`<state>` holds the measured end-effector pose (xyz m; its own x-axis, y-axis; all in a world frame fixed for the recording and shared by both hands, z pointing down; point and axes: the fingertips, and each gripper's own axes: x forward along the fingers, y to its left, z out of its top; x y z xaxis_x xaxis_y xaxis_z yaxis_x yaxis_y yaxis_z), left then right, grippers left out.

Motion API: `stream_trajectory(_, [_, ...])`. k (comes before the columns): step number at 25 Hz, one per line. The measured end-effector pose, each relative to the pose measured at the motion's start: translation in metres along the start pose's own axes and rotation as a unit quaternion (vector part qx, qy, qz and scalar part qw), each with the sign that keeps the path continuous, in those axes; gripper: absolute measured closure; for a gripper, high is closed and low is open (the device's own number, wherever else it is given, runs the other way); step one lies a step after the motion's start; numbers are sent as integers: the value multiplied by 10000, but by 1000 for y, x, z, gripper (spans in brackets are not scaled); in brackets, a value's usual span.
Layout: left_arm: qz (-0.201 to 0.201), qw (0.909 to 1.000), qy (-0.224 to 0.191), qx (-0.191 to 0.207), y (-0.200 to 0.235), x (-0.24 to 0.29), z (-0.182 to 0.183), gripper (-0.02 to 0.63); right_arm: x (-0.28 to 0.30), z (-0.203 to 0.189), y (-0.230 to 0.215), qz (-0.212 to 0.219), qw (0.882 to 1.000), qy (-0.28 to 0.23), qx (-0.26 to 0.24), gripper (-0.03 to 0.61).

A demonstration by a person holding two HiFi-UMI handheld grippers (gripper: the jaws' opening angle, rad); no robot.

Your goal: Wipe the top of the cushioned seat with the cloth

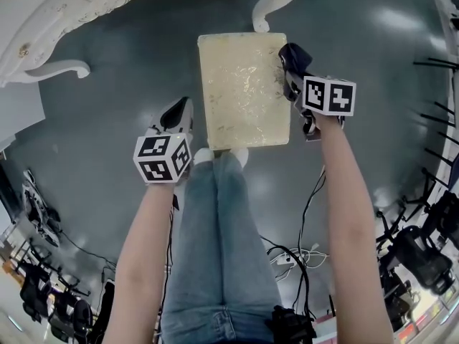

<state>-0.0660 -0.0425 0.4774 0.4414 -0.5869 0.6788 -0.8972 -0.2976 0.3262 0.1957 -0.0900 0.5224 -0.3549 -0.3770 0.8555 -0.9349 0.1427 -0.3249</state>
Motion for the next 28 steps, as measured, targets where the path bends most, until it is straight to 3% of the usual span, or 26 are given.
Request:
stream_trajectory(7, [48,10000,30,-18,8,7,-2,609,18,-6,-40,-537,9976,432,-14,535])
stream_trajectory(11, [82,9999,59,-49,11,8,-7,609,29,-10,-43,-522,9973,495,126,535])
stream_trajectory(22, [173,9996,16,-201,19,-1,-13,609,42,-14,-33,-523,9962,639,-288,535])
stream_trajectory(28, [94,9997,-11,-224,17,-1,-14,609,42,-13,-27,-518,9963,628,-280,535])
